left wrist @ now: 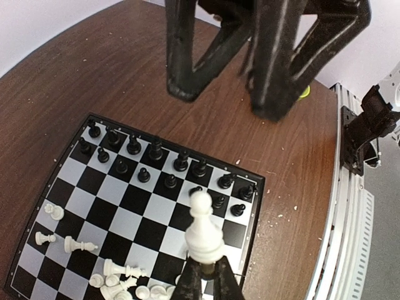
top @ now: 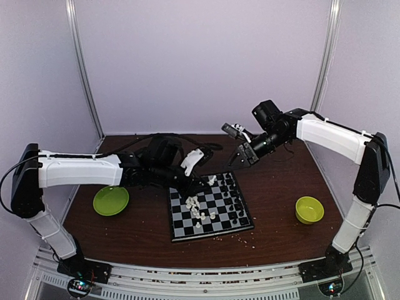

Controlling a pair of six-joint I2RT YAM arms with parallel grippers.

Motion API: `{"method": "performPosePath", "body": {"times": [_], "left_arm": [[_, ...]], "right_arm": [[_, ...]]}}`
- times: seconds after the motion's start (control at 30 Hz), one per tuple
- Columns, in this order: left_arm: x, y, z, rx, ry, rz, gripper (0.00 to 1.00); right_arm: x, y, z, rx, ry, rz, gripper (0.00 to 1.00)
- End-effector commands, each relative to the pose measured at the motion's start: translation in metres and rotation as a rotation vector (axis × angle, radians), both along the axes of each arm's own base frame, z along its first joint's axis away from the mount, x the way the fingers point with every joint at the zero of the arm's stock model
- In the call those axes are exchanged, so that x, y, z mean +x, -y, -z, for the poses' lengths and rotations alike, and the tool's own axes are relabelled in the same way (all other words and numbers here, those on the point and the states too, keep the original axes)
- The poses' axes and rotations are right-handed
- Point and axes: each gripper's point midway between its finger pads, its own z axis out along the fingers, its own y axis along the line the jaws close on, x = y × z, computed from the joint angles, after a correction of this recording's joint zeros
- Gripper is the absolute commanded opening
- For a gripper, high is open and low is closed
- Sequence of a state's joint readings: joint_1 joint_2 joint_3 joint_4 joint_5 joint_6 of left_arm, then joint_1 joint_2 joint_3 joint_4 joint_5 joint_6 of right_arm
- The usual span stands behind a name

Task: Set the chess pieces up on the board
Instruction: Pick up the chess pile.

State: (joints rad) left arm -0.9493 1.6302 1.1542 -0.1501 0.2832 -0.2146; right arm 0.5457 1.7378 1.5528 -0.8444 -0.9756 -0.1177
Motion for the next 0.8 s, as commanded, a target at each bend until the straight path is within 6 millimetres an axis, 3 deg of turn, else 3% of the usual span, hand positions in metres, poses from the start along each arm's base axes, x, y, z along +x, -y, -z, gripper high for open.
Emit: {"method": "performPosePath", "body": {"times": [0.0, 0.3, 0.63, 0.77], "left_arm": [[-0.003, 0.010, -0.031, -0.120, 0.044, 0.031, 0.00], [-0.005, 0.010, -0.036, -0.141, 0.051, 0.035, 0.00], [-0.005, 0.013, -0.035, -0.153, 0.040, 0.041, 0.00], [-0.006, 0.013, -0.034, -0.148, 0.039, 0.047, 0.00]], "right_arm": [[-0.008, -0.016, -0.001, -0.003, -0.057, -0.026, 0.44], [-0.022, -0.029, 0.007, -0.008, -0.098, -0.074, 0.32], [-0.025, -0.038, 0.012, -0.003, -0.125, -0.080, 0.15], [-0.025, -0.039, 0.015, -0.005, -0.130, -0.081, 0.14]]}}
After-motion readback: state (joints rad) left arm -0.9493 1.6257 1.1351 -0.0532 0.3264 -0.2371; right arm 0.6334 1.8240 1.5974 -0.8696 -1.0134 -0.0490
